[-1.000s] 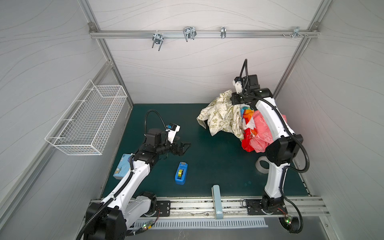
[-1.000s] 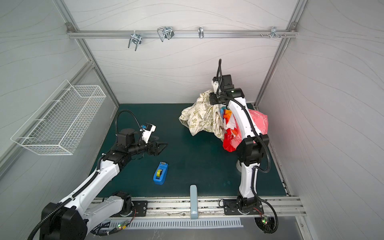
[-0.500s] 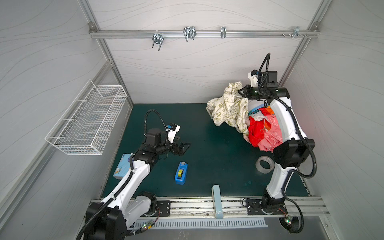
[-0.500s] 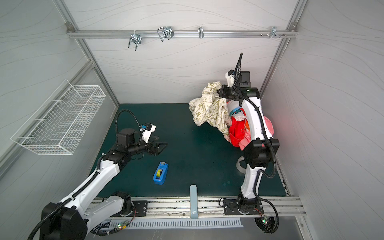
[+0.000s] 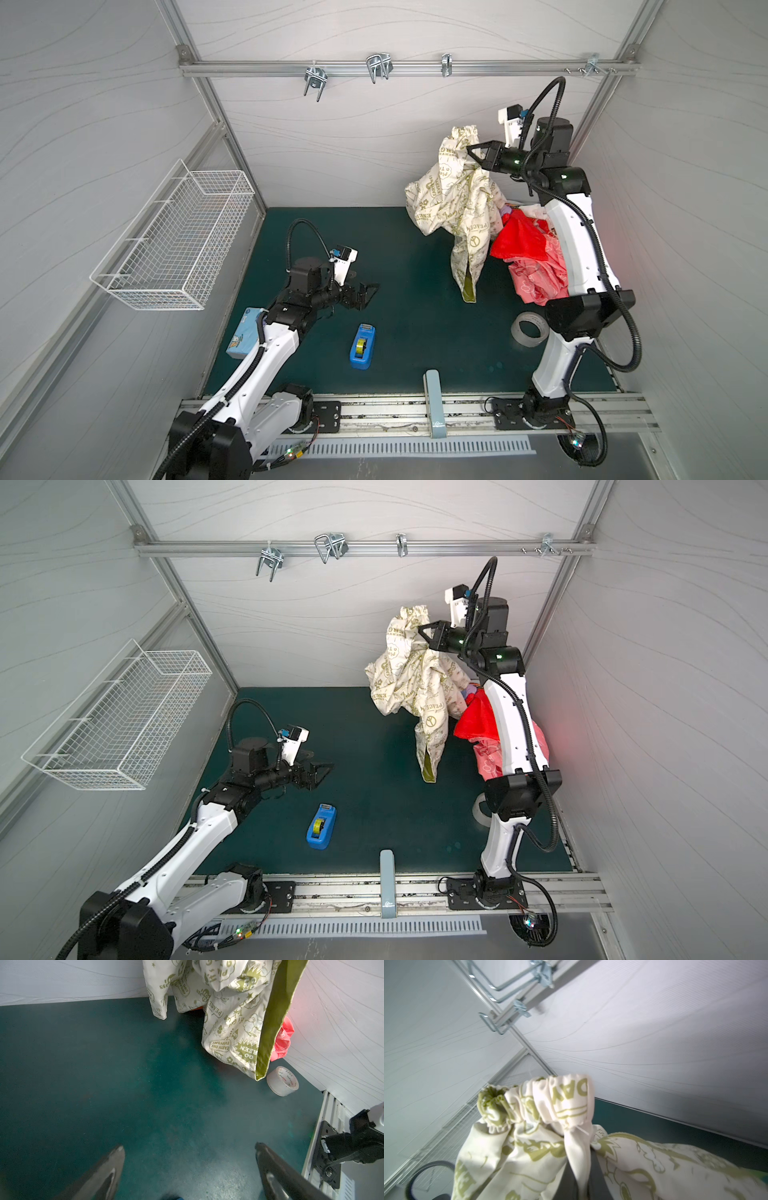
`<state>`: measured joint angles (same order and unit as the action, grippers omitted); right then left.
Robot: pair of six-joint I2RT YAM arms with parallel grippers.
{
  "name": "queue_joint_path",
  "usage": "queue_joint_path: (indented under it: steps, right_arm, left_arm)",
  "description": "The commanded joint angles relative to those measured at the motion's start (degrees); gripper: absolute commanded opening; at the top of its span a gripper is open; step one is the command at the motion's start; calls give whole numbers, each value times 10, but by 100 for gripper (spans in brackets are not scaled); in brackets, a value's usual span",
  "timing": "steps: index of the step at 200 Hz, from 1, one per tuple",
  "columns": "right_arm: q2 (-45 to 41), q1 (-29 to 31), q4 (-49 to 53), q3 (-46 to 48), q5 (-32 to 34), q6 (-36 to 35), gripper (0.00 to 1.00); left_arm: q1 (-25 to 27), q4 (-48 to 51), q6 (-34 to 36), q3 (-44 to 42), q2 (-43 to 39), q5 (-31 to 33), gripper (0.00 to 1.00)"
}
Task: Pick out a specific cloth from the pile
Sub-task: 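Lift the cream cloth high with the right gripper, pulling it free, then carry the cream cloth toward the left gripper and lay it down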
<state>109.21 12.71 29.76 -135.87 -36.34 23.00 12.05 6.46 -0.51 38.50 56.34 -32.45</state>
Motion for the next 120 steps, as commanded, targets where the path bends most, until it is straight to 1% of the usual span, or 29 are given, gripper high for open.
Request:
queue_joint_path:
  steps: [1, 32, 61, 91, 120]
  right_arm:
    - [10, 36, -120, -55, -77, 39, 0]
    - [42, 65, -189, -99, -85, 76, 0]
    - [68, 89, -268, -120, -82, 118, 0]
    - [101, 125, -322, -120, -80, 123, 0]
    - [162, 157, -356, -116, -92, 139, 0]
  left_arm:
    - [2, -30, -3, -4, -20, 38, 99]
    - [2, -44, -10, -14, -40, 65, 99]
    - [2, -51, -18, -20, -58, 111, 99]
    - [2, -64, -38, -29, -91, 168, 99]
    - [2, -89, -49, -51, -134, 208, 99]
